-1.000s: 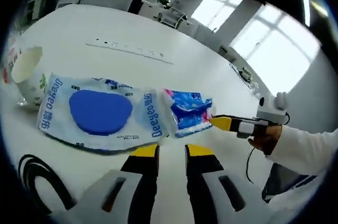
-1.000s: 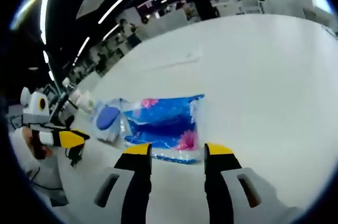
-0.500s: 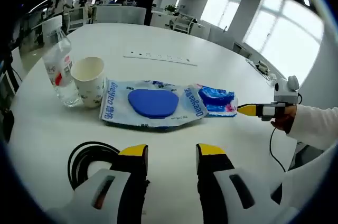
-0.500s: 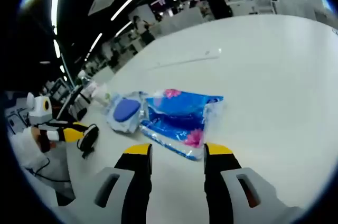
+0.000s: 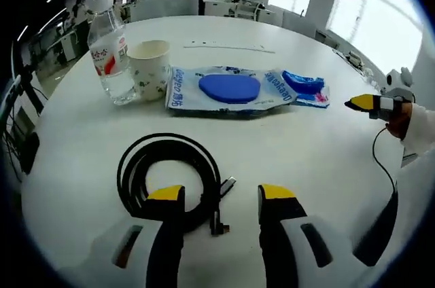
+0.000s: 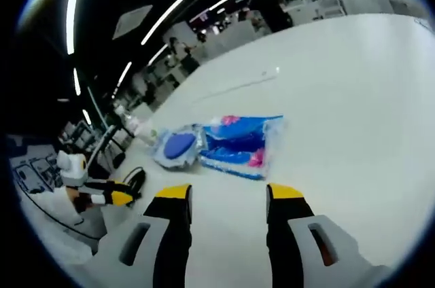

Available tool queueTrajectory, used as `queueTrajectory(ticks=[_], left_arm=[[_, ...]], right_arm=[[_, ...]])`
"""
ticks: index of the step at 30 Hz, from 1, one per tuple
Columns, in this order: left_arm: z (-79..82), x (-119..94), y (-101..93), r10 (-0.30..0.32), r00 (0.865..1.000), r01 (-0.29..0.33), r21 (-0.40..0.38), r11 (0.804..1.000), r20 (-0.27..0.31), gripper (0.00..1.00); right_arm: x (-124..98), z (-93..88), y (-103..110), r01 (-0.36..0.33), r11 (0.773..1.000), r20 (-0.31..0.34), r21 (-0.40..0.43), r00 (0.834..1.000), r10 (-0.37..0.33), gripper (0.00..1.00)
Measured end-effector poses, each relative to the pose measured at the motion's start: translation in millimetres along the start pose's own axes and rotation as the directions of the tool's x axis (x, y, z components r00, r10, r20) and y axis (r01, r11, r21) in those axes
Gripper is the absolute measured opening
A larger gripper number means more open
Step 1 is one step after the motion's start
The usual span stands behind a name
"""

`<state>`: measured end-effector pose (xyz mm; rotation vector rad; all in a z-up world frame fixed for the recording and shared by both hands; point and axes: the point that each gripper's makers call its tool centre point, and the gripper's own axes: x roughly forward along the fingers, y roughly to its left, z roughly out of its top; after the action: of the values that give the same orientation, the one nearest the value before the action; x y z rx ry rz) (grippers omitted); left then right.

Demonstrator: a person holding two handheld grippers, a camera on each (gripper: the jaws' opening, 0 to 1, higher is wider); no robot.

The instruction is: Arrange the tabletop items into an orderly group along one side of the table until the central work area is clear of visible clutter.

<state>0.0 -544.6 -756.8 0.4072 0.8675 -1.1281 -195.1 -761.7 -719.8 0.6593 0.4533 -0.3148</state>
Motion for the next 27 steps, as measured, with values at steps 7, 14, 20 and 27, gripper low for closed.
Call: queueTrajectory(ticks=[7, 14, 20, 27], left_arm=[[-8.0, 8.6, 2.2, 0.017, 0.999, -0.017, 0.007, 1.0, -0.037, 0.39], [-9.8, 10.9, 15.4, 0.119, 0.992, -0.113, 0.109, 0.988, -0.051, 0.21], [-9.3, 12.5, 8.4, 0.082, 0.996, -0.08, 0.067, 0.995, -0.026, 0.11], [7.6, -3.1, -5.8, 0.007, 0.999, -0.001, -0.112, 0.994, 0.054, 0.1]], right_arm=[[-19.5, -12.4, 7.1, -0.015, 1.0, 0.006, 0.015, 1.0, 0.015, 0.42], [-24.4, -18.3, 15.4, 0.003, 0.999, 0.033, 0.041, 0.999, -0.004, 0.4], [-23.3, -26.8, 19.5, -0.008, 1.0, -0.002, 0.028, 1.0, 0.008, 0.38], [-26.3, -21.8, 17.8, -0.007, 0.999, 0.012, 0.047, 1.0, 0.006, 0.38]])
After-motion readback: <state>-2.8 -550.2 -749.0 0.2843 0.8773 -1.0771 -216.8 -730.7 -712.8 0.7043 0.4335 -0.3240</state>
